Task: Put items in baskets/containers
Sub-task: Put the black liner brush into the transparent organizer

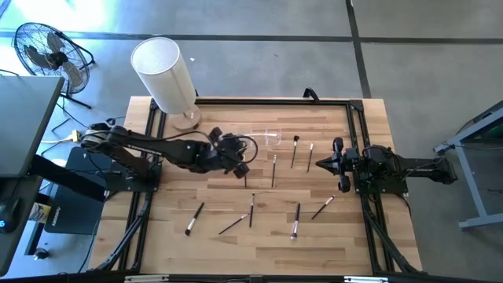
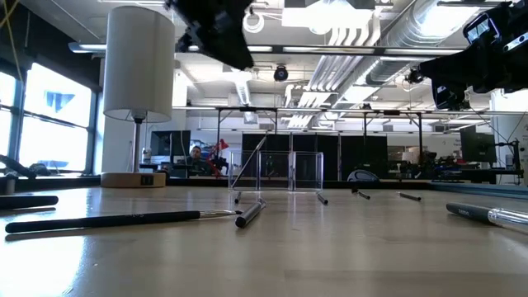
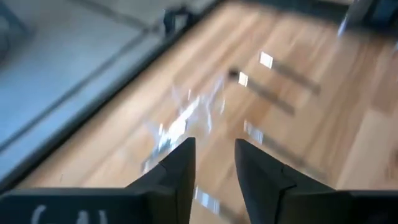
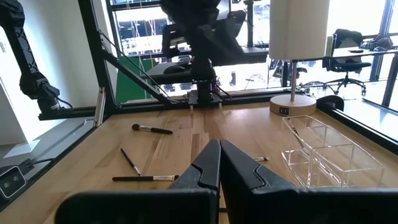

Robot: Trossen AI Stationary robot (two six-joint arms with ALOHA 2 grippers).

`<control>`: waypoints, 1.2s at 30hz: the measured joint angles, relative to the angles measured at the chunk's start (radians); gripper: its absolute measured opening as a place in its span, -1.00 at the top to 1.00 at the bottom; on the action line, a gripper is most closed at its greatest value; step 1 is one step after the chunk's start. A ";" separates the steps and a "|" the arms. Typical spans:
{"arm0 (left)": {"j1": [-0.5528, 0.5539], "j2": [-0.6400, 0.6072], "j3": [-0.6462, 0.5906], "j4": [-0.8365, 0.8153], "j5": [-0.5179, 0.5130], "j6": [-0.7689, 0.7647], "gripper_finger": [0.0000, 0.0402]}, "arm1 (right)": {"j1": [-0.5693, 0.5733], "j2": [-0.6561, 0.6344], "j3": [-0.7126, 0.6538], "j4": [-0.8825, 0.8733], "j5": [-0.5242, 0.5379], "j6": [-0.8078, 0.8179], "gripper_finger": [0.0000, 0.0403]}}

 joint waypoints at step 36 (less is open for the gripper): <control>-0.019 0.000 0.038 -0.344 0.321 -0.200 1.00 | 0.000 0.000 0.000 0.009 -0.002 0.060 1.00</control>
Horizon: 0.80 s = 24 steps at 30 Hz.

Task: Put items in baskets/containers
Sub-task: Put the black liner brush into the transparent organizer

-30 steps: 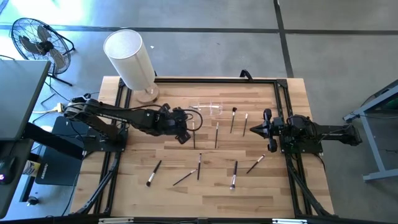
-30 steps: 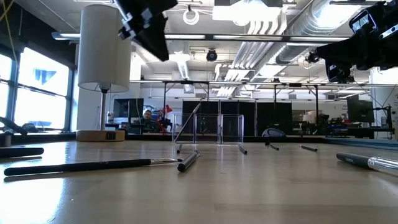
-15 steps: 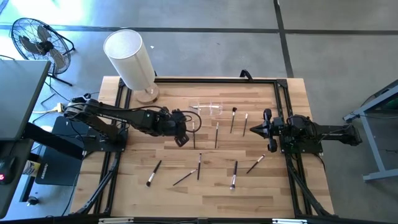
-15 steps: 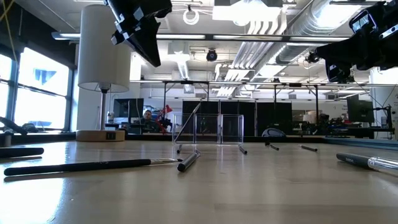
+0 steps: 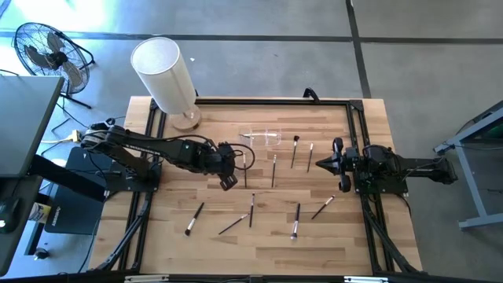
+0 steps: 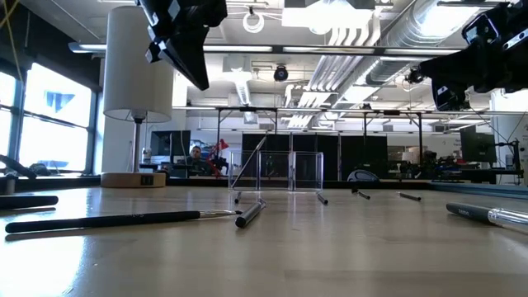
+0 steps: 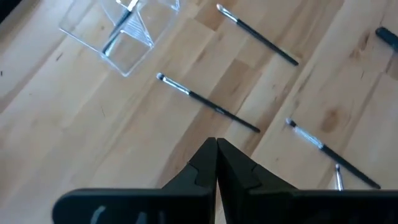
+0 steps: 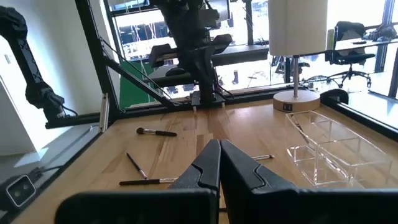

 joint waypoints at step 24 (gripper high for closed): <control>-0.057 -0.186 -0.346 0.087 0.115 0.074 1.00 | 0.067 0.577 0.381 0.000 0.460 0.115 1.00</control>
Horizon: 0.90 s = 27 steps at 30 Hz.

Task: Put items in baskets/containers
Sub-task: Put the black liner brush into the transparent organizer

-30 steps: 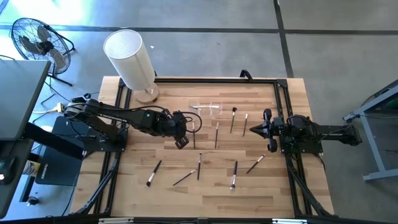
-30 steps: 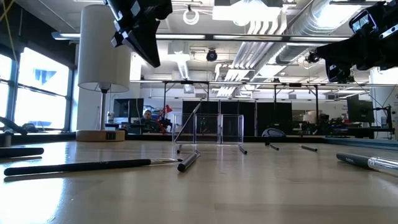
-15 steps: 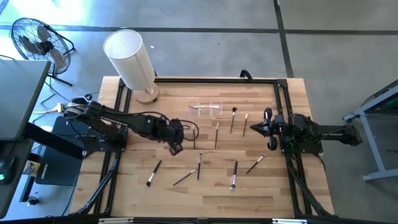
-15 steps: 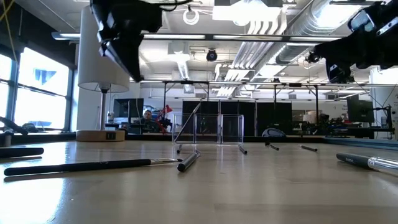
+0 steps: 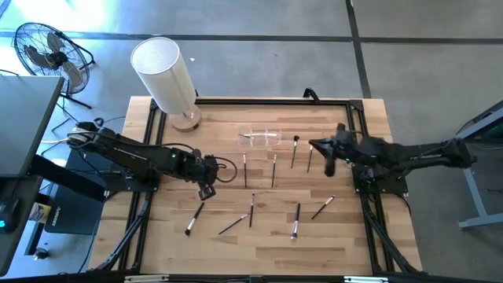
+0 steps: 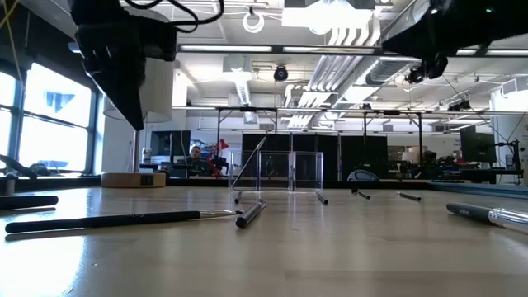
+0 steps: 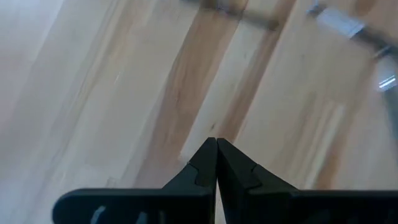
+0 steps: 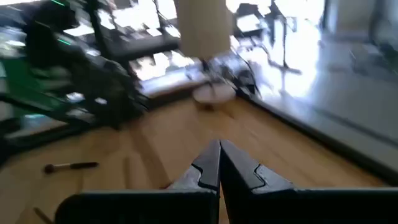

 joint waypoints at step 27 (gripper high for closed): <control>0.000 -0.361 -0.044 -0.116 0.002 0.123 1.00 | -0.468 0.857 0.548 -1.031 -0.160 0.892 1.00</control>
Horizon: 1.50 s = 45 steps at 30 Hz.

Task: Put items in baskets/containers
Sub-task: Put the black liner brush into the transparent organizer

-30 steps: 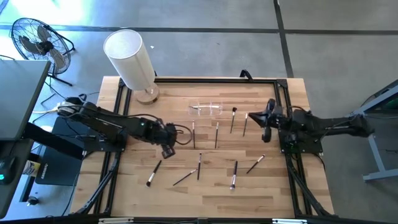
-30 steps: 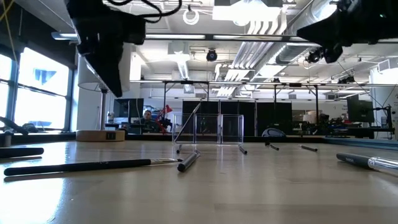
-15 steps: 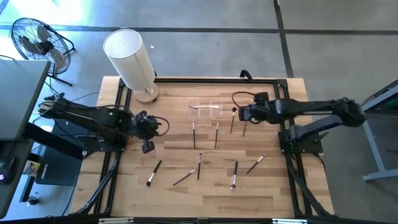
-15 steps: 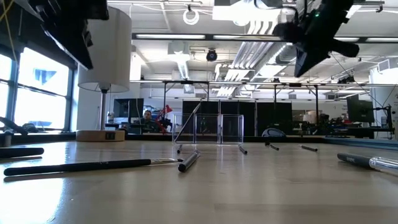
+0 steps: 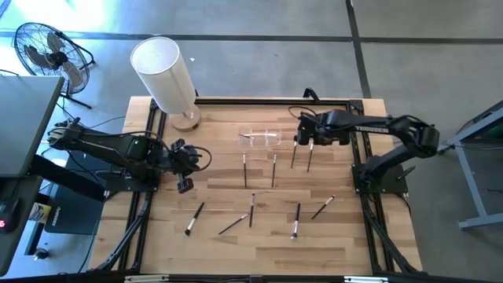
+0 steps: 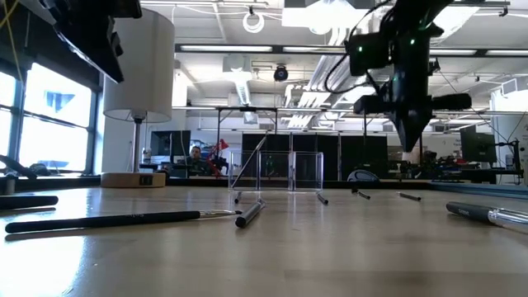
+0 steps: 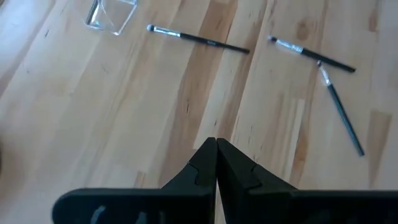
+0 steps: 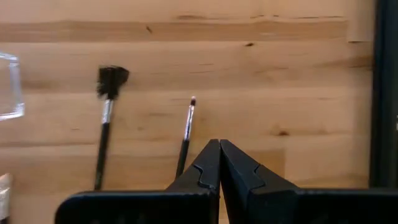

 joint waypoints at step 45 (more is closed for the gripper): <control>0.000 0.000 0.000 -0.013 -0.061 -0.093 1.00 | -0.156 0.179 -0.054 0.248 -0.070 -0.169 0.55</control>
